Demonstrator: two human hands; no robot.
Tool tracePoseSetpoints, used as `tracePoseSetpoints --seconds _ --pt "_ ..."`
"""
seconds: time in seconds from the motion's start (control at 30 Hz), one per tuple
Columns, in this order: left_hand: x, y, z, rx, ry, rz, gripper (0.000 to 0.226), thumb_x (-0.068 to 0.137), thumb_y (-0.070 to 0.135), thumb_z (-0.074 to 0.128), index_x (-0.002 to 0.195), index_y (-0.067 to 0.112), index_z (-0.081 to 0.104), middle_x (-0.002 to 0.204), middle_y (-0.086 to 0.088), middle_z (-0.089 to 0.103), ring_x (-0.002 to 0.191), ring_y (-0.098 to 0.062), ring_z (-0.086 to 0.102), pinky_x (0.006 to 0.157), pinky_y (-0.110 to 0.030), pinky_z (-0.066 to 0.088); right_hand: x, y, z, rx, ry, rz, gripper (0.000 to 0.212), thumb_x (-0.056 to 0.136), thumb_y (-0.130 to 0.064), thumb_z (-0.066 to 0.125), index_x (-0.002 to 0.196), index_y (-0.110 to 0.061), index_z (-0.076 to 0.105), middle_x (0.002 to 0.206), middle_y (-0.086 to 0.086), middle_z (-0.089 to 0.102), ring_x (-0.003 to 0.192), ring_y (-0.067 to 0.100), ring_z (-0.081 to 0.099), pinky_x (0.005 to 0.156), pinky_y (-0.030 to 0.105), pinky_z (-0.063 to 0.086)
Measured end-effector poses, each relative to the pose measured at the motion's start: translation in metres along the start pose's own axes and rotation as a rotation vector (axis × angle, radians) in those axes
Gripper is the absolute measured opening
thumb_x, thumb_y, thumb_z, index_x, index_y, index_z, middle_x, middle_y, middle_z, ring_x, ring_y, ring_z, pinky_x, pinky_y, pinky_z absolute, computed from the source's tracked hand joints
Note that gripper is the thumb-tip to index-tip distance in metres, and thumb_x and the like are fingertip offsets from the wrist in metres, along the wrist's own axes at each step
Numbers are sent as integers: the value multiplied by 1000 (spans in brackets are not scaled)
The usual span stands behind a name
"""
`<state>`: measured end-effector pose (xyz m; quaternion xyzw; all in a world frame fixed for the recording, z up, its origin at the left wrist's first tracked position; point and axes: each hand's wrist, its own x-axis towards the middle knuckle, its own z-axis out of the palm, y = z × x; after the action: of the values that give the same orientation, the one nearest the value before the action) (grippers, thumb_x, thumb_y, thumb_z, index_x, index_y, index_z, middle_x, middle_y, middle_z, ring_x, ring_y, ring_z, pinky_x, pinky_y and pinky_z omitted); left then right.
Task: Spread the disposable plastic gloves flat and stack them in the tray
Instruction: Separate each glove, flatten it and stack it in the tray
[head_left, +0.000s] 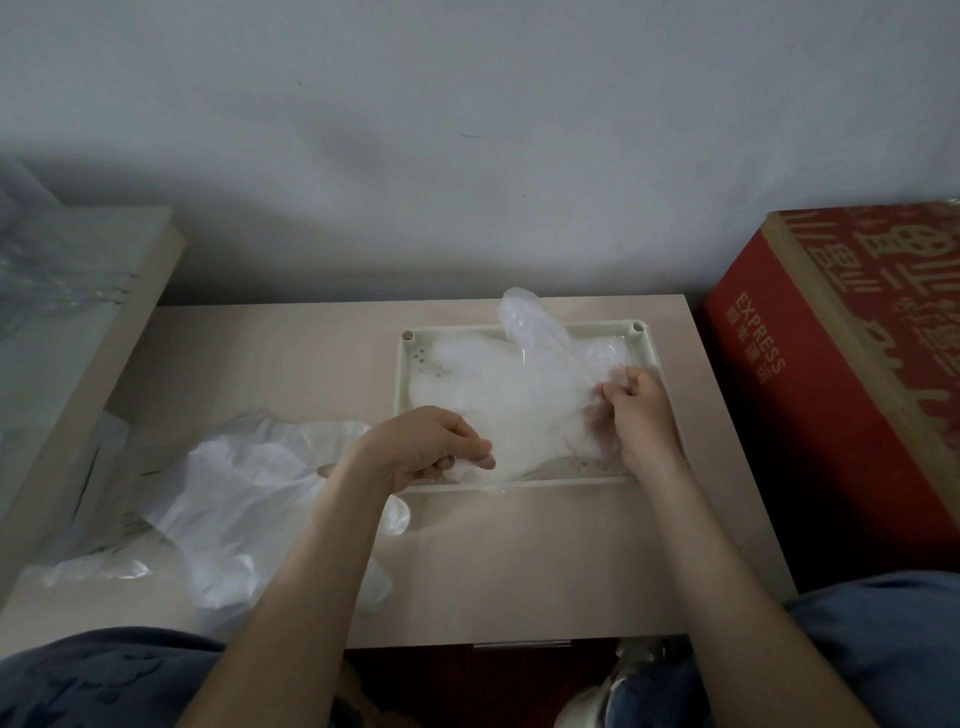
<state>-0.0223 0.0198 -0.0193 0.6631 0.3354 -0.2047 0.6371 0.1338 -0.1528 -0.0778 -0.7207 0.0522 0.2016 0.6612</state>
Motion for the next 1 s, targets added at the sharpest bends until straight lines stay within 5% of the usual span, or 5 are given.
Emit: tracePoseSetpoints --seconds 0.23,0.43,0.63,1.0 --pt "5 -4 4 31 37 17 16 81 10 73 81 12 57 70 0 62 47 -6 37 42 -14 32 -2 -4 -3 -75 -59 -26 22 89 -6 62 107 -13 51 79 0 59 53 4 59 44 16 45" --pt "8 -6 0 75 25 -4 20 78 19 77 92 12 65 67 0 46 54 -9 38 43 -14 37 0 -2 -5 -145 -90 -42 21 84 -2 57 92 -21 53 78 6 63 54 15 56 41 19 40" --pt "7 -7 -2 54 42 -11 17 82 30 72 81 13 71 59 1 39 52 -9 35 42 -13 38 -3 -4 -4 -134 -79 -58 28 85 -1 55 90 -29 52 70 -5 63 50 8 58 47 22 45" --pt "5 -5 -1 7 106 -7 18 91 21 61 75 14 63 70 3 56 49 -7 32 43 -18 27 1 2 -7 -105 -79 -62 34 85 0 55 104 -28 52 86 -2 60 60 11 62 48 24 47"
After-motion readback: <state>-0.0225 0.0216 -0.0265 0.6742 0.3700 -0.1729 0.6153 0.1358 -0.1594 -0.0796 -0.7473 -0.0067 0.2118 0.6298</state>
